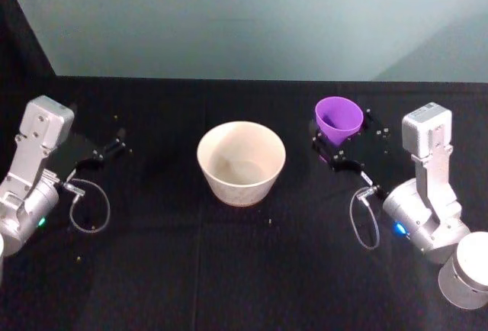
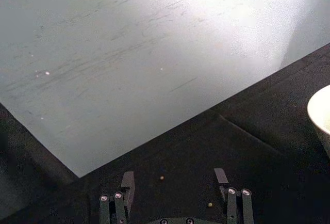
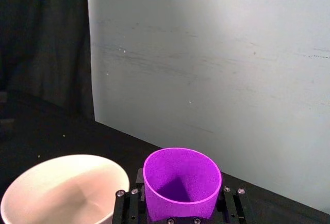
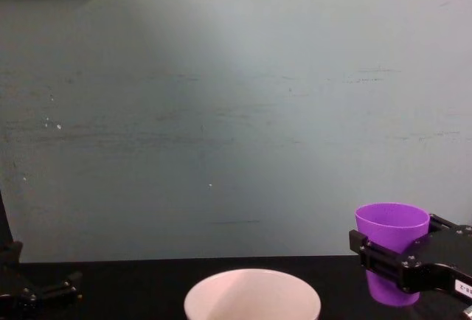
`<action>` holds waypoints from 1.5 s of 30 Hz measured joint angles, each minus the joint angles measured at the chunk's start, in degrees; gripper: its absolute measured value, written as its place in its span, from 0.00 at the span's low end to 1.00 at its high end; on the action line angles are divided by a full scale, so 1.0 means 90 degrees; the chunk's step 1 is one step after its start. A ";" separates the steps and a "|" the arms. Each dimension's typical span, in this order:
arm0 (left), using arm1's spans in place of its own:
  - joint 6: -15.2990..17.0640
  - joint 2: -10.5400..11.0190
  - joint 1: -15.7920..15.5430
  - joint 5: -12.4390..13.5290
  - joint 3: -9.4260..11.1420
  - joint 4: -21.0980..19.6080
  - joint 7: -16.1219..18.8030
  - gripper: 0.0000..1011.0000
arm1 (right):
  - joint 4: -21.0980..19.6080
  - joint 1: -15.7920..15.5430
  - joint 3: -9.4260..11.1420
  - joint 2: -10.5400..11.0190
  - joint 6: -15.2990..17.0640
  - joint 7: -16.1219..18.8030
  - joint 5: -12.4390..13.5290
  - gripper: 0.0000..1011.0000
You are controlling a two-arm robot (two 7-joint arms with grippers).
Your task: Pick up the cup and pour the mung beans from the cup into the bowl.
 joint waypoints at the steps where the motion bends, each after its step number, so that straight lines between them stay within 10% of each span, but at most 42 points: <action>1: 0.0000 0.0000 0.0000 0.0000 0.0000 0.0000 0.0000 0.99 | -0.0001 0.0001 0.0000 0.0001 0.0001 0.0000 0.0001 0.73; 45: 0.0000 0.0000 0.0000 0.0000 0.0000 0.0000 0.0000 0.99 | -0.0006 0.0000 0.0000 0.0004 0.0009 0.0000 0.0006 0.73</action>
